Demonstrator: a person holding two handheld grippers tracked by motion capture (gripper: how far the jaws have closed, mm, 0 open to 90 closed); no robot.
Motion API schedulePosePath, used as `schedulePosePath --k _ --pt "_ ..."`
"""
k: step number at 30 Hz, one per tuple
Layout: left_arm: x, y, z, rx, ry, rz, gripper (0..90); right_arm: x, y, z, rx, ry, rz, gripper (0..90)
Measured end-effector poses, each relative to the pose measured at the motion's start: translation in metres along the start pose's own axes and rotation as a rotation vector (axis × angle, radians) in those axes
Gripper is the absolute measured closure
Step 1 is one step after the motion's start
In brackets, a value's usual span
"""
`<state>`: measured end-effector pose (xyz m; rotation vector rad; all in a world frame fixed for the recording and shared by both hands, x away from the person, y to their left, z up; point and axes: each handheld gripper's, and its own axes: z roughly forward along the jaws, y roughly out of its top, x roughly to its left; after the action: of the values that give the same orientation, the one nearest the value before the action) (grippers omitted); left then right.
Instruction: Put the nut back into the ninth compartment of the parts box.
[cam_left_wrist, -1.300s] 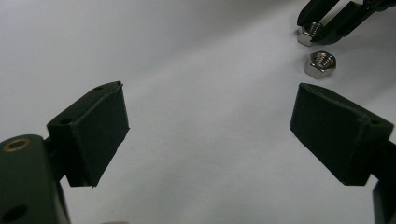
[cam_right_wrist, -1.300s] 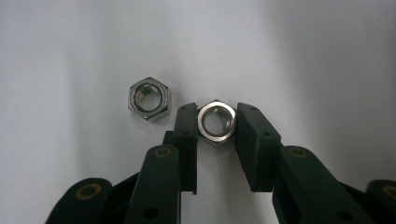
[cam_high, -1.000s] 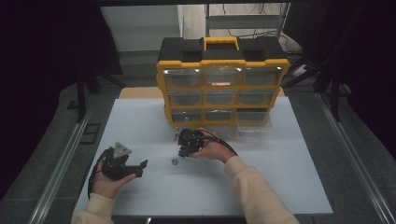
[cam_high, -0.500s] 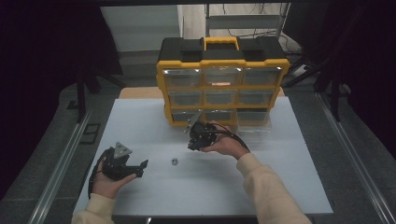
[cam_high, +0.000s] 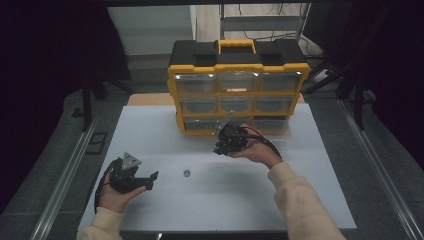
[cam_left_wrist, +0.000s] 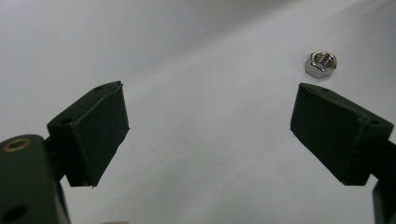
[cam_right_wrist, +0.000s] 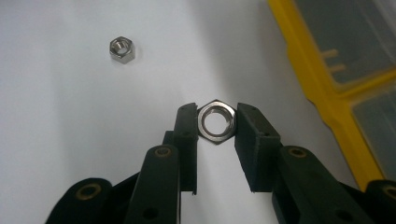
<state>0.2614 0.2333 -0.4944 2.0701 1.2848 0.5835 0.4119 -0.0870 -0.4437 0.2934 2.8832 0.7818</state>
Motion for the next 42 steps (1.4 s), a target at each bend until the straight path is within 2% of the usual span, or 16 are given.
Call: schedulePosePath --k 10,14,15,23,32,42 --pt "-0.001 0.001 0.001 0.004 -0.001 0.005 12.0 -0.013 -0.017 -0.035 -0.025 -0.063 0.044 70.4" --pt "-0.001 0.000 0.002 0.007 -0.002 0.007 12.0 -0.015 -0.022 -0.047 -0.032 -0.078 0.079 70.4" --pt "-0.001 0.000 0.002 0.008 0.000 0.009 12.1 -0.016 -0.024 -0.050 -0.036 -0.085 0.072 70.4" --pt "-0.002 0.001 0.001 0.006 0.000 0.009 12.1 -0.020 -0.036 -0.071 -0.054 -0.115 0.113 70.4" --pt "-0.002 0.001 0.002 0.011 0.002 0.012 12.1 -0.026 -0.046 -0.088 -0.068 -0.145 0.138 70.4" --pt "-0.003 0.001 0.003 0.011 0.001 0.012 12.1 -0.032 -0.052 -0.098 -0.074 -0.171 0.149 70.4"
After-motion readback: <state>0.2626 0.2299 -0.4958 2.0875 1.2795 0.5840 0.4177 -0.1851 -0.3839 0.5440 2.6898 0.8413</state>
